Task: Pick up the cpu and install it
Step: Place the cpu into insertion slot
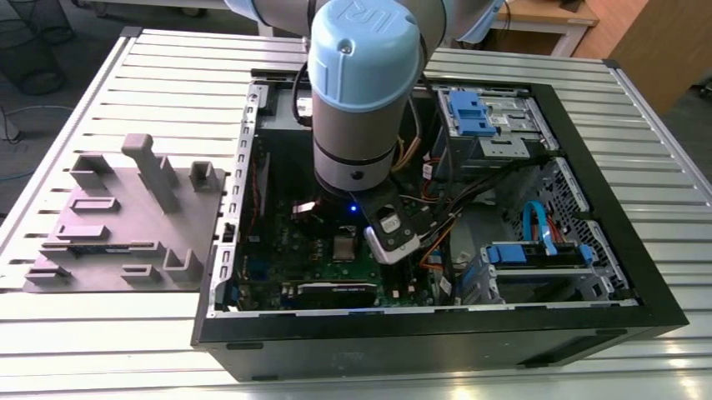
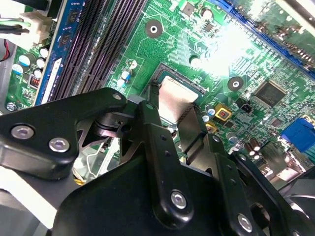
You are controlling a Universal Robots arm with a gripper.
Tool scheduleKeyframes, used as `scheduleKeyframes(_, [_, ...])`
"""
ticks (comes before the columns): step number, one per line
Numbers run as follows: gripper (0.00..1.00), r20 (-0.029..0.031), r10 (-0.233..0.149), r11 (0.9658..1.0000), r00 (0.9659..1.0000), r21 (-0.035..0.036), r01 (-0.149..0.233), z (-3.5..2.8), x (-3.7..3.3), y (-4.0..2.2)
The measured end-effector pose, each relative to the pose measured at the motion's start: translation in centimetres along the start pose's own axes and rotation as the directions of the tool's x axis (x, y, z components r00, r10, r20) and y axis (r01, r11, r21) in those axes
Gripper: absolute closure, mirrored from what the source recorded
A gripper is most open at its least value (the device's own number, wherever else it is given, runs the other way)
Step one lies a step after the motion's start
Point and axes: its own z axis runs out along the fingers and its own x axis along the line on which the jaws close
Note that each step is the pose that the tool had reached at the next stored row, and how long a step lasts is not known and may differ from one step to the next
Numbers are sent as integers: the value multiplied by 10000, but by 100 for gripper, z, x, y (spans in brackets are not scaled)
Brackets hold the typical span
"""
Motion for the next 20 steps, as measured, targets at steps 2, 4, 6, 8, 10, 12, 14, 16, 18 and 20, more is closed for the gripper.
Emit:
scheduleKeyframes(2, [57, 0, 0, 10000, 10000, 0, 0, -8, 0, 0])
scheduleKeyframes(4, [57, 0, 0, 10000, 10000, 1, 0, -33, 0, 1])
scheduleKeyframes(6, [57, 0, 0, 10000, 10000, 1, 0, -58, -1, 2])
scheduleKeyframes(8, [57, 1, 0, 10000, 10000, -1, 0, -60, -1, 3])
scheduleKeyframes(10, [57, 3, 1, 10000, 10000, -3, -1, -57, 6, 3])
scheduleKeyframes(12, [57, 2, -17, 10000, 10000, 1, 17, -53, 10, 2])
scheduleKeyframes(14, [57, 2, -19, 10000, 10000, 0, 19, -42, 11, 2])
scheduleKeyframes(16, [57, 2, -19, 10000, 10000, 1, 19, -32, 16, 1])
scheduleKeyframes(18, [57, 2, -17, 10000, 10000, 0, 17, -25, 25, 2])
scheduleKeyframes(20, [57, 2, -18, 10000, 10000, 0, 18, -18, 33, 2])
